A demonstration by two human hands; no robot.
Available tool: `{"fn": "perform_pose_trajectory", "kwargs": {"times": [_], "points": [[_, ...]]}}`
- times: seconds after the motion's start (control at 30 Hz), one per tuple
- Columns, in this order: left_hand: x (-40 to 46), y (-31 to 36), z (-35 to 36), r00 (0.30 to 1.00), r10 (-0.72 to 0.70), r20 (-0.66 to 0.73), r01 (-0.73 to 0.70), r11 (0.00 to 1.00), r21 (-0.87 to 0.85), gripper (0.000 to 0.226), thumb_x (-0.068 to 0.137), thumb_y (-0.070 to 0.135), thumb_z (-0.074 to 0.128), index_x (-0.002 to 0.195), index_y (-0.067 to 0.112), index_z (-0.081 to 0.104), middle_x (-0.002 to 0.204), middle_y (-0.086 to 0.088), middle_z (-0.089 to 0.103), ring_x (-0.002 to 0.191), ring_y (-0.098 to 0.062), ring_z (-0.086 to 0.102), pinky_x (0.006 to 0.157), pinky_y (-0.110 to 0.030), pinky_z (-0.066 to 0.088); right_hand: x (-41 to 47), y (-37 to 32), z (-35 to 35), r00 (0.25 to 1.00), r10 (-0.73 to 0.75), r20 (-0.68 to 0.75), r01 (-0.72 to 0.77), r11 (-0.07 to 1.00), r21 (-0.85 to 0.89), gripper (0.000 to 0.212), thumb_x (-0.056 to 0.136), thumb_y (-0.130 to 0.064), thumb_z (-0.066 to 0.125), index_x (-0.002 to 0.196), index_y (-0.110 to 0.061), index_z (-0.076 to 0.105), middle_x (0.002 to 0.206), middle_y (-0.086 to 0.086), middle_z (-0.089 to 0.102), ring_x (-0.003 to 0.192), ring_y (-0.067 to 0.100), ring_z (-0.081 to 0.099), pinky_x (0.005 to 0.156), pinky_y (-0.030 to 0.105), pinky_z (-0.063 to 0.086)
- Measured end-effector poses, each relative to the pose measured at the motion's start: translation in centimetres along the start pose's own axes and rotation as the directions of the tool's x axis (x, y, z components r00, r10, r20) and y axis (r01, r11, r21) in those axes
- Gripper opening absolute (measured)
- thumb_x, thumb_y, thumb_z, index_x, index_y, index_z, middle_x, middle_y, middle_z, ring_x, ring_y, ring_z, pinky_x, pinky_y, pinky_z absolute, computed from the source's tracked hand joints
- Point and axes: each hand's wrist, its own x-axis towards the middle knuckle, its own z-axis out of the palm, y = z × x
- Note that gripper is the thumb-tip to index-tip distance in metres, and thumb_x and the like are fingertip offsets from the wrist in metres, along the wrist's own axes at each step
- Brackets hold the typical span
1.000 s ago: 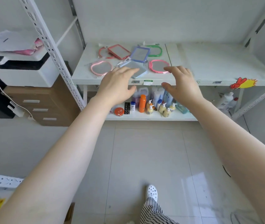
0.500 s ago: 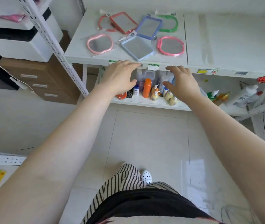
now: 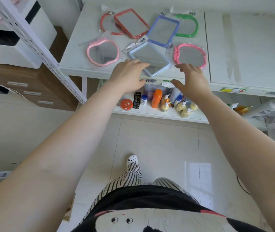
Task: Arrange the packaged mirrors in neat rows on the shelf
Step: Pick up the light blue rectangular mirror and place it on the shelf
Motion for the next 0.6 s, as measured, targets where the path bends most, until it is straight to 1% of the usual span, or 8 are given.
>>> {"fn": "perform_pose_trajectory", "kwargs": {"times": [0.2,0.27,0.4,0.5,0.6], "points": [[4.6,-3.1,0.8,0.999,0.007,0.036,-0.006,1.000,-0.020,0.059,0.088,0.029,0.054,0.144,0.026,0.037,0.143,-0.004,0.048,0.129,-0.028,0.046,0.098,-0.038,0.042,5.2,-0.2,1.0,0.999,0.028,0.036,-0.027,0.999,-0.031,0.055,0.090,-0.034,0.060,0.140,-0.019,0.042,0.132,0.009,0.054,0.127,0.031,0.042,0.095,0.042,0.042],[5.9,-3.8,1.3,0.999,-0.002,0.050,0.003,0.999,-0.032,0.059,0.087,0.029,0.054,0.144,0.027,0.038,0.143,-0.003,0.048,0.129,-0.028,0.046,0.099,-0.039,0.042,6.7,0.0,1.3,0.998,0.023,0.052,-0.022,0.999,-0.031,0.054,0.090,-0.034,0.059,0.140,-0.019,0.042,0.133,0.008,0.053,0.127,0.030,0.042,0.094,0.042,0.043],[8.7,-4.8,2.3,0.998,-0.034,0.058,0.038,0.997,-0.065,0.058,0.087,0.029,0.055,0.143,0.026,0.039,0.143,-0.003,0.048,0.130,-0.027,0.046,0.101,-0.039,0.041,10.3,0.7,2.0,0.997,-0.003,0.080,0.005,1.000,-0.025,0.054,0.090,-0.034,0.060,0.139,-0.018,0.043,0.136,0.009,0.052,0.125,0.031,0.043,0.096,0.045,0.044],[10.8,-5.3,3.5,0.992,-0.113,0.054,0.118,0.989,-0.094,0.058,0.087,0.032,0.056,0.143,0.024,0.040,0.142,-0.005,0.049,0.129,-0.028,0.047,0.101,-0.040,0.041,13.1,1.6,2.8,0.993,-0.002,0.118,0.002,1.000,-0.002,0.056,0.089,-0.036,0.060,0.139,-0.019,0.042,0.135,0.009,0.052,0.128,0.030,0.042,0.098,0.046,0.045],[12.5,-4.9,5.2,0.961,-0.269,0.068,0.277,0.945,-0.176,0.059,0.088,0.035,0.059,0.141,0.016,0.040,0.142,-0.010,0.047,0.127,-0.030,0.048,0.101,-0.042,0.043,15.7,2.3,3.7,0.984,-0.009,0.181,0.006,1.000,0.014,0.058,0.089,-0.037,0.061,0.140,-0.019,0.042,0.137,0.008,0.051,0.132,0.030,0.040,0.101,0.047,0.043]]}}
